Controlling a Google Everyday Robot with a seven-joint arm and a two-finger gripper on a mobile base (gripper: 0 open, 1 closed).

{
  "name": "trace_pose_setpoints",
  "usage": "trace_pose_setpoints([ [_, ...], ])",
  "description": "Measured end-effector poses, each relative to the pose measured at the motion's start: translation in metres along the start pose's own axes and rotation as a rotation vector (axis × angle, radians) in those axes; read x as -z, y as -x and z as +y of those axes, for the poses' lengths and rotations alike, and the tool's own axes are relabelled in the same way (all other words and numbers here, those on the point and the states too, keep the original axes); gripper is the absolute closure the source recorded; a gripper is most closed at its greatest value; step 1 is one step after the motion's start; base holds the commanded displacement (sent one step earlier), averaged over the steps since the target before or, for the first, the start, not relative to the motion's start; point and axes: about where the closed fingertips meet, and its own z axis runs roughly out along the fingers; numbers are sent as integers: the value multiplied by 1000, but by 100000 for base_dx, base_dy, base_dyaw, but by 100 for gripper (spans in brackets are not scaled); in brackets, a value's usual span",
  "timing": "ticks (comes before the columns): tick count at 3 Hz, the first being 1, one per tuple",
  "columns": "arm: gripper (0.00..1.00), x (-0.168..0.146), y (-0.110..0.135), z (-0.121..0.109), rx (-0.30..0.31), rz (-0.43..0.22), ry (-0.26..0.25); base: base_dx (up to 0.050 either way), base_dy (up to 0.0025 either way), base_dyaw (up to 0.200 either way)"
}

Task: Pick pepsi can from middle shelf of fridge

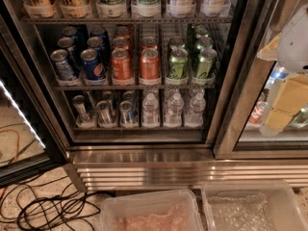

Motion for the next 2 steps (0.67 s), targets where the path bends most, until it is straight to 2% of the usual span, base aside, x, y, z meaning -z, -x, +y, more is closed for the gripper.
trace_pose_setpoints([
  [1,0,0,0,0,0,0,0,-4950,1,-1],
  [2,0,0,0,0,0,0,0,0,0,0],
])
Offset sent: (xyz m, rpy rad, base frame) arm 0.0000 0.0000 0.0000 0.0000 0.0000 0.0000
